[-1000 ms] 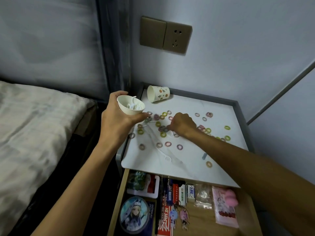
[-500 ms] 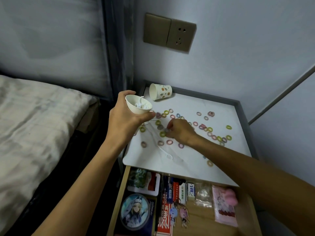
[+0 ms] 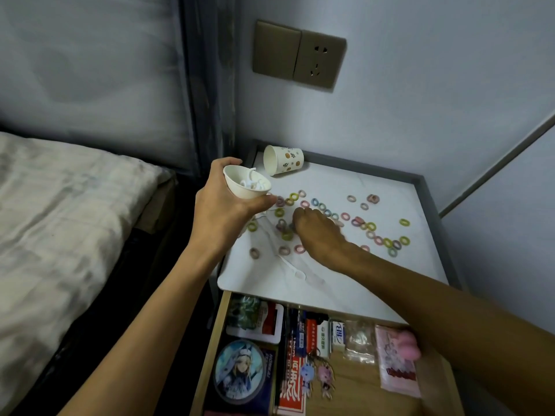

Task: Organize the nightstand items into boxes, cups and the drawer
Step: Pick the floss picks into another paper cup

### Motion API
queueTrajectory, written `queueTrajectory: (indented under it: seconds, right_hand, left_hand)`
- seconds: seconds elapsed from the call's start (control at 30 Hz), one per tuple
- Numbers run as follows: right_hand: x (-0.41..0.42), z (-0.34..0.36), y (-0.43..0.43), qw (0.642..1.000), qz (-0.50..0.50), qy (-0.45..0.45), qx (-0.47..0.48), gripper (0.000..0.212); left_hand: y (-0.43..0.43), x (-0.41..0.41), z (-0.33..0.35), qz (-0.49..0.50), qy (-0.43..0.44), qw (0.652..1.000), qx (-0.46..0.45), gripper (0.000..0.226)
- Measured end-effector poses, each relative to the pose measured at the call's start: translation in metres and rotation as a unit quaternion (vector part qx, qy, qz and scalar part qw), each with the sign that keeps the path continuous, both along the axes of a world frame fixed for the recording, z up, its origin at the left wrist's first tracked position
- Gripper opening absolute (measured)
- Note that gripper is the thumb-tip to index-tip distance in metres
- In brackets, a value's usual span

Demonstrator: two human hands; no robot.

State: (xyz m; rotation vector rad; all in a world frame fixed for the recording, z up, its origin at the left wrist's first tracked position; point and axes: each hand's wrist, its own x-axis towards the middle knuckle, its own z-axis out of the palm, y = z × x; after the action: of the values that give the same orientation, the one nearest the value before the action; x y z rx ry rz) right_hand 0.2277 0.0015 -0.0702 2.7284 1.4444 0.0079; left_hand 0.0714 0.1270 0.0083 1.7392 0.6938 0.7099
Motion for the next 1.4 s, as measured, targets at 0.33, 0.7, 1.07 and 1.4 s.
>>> queueTrajectory:
  seconds: [0.33, 0.7, 1.07, 1.4]
  right_hand:
    - [0.012, -0.01, -0.017, 0.993, 0.102, -0.007, 0.055, 0.034]
    - [0.018, 0.004, 0.007, 0.972, -0.029, 0.21, 0.097, 0.018]
    - [0.017, 0.006, 0.015, 0.996, 0.047, 0.062, -0.042, 0.012]
    - [0.043, 0.051, -0.003, 0.99, 0.057, -0.007, -0.126, 0.02]
  left_hand:
    - [0.001, -0.001, 0.001, -0.002, -0.002, 1.0, -0.001, 0.08]
    - [0.004, 0.0, -0.003, -0.004, 0.006, 1.0, -0.005, 0.08]
    - [0.005, 0.001, -0.003, -0.003, 0.01, 1.0, -0.005, 0.079]
    - [0.004, 0.002, -0.001, -0.004, 0.013, 1.0, -0.009, 0.08]
